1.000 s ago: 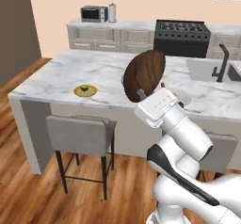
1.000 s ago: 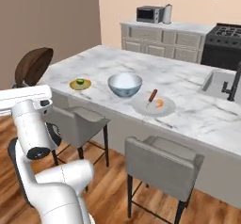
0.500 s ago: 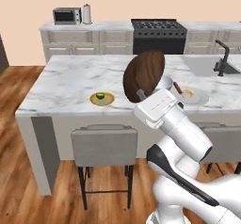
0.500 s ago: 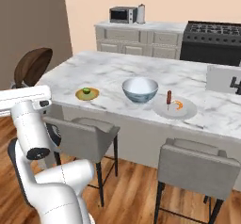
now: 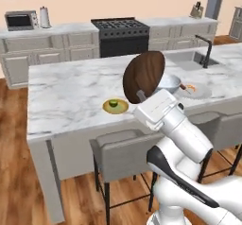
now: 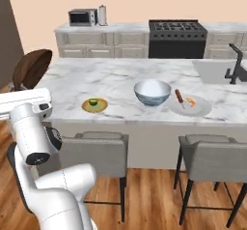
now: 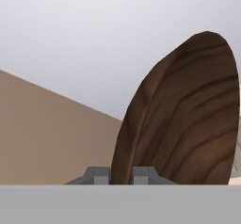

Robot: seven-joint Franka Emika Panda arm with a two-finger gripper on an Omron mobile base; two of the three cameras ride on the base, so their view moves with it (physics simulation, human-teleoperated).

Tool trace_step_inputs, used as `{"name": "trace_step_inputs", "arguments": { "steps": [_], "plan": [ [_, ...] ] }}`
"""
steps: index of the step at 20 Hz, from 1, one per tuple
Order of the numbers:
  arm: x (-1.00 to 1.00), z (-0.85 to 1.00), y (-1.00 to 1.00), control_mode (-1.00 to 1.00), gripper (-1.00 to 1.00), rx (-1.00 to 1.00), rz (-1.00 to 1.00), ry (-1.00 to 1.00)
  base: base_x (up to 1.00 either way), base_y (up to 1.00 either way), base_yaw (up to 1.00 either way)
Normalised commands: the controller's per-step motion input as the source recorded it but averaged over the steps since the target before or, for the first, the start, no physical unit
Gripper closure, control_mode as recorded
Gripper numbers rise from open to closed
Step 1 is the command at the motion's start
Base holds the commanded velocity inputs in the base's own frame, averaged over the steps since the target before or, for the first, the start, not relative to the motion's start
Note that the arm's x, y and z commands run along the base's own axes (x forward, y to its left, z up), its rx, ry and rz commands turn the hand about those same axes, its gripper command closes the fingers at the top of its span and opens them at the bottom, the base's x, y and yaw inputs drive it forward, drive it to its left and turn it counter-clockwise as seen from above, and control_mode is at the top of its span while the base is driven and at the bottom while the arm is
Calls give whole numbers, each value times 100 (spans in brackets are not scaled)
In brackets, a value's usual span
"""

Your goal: Take the smaller bowl and place it next to the appetizer plate on the dining counter , and place the larger bowl next to the plate with cooked food.

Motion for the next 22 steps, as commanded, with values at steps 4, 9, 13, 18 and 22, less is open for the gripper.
{"name": "trace_step_inputs", "arguments": {
  "steps": [4, 9, 13, 18, 22],
  "plan": [
    [0, 0, 0, 100, 100, 0, 0, 0, 25, 99, -55],
    [0, 0, 0, 100, 100, 0, 0, 0, 1, 82, -53],
    [0, 0, 0, 100, 100, 0, 0, 0, 52, 88, -41],
    [0, 0, 0, 100, 100, 0, 0, 0, 30, 61, -35],
    [0, -6, 12, -100, 100, -5, -19, -2, 0, 22, -20]
  ]
}}
